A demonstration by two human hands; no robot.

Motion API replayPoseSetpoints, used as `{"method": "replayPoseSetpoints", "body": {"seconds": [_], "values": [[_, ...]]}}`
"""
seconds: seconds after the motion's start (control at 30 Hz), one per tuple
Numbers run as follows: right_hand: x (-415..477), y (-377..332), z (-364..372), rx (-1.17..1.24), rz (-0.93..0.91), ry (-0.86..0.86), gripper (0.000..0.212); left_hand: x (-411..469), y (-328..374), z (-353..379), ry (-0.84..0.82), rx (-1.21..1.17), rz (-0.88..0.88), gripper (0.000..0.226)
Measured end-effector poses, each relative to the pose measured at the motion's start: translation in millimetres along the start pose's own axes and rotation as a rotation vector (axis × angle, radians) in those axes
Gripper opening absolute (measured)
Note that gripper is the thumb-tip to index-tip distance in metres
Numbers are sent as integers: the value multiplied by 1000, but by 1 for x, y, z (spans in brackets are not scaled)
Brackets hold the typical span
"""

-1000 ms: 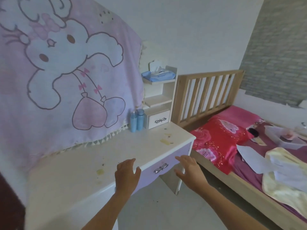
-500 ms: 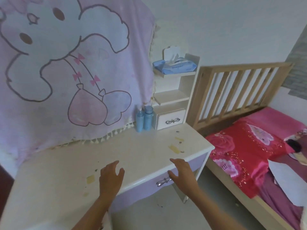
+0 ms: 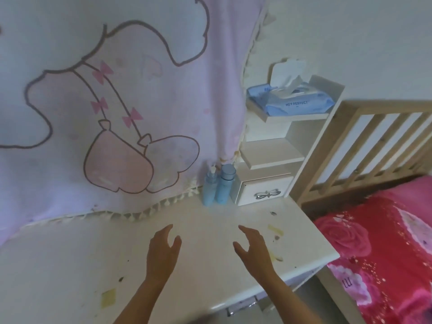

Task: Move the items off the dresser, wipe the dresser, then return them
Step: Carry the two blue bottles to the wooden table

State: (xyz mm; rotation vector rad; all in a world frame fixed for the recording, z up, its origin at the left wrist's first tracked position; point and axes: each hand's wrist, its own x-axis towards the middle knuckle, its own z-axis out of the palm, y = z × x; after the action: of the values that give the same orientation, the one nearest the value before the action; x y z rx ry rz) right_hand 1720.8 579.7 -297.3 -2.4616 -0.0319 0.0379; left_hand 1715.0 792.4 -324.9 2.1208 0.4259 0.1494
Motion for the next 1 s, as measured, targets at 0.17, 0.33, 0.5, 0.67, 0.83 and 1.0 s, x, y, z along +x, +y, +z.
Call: {"method": "replayPoseSetpoints", "body": {"seconds": [0.17,0.33,0.5,0.67,0.83,1.0], "values": [[50,9,1,122,-2,10,48,18,10,20,46,-54,-81,42],[115,12,-11,263,-87,12,47,47,36,49,122,-81,-124,50],[162,9,-15,170,-246,11,69,74,66,77,178,-124,-146,55],[193,8,-7,72,-378,40,47,83,78,93,200,-115,-182,58],[211,5,-2,90,-272,-33,56,114,92,97,143,-73,-147,61],[222,3,9,210,-227,-7,54,150,116,102,53,-40,-14,42]]}}
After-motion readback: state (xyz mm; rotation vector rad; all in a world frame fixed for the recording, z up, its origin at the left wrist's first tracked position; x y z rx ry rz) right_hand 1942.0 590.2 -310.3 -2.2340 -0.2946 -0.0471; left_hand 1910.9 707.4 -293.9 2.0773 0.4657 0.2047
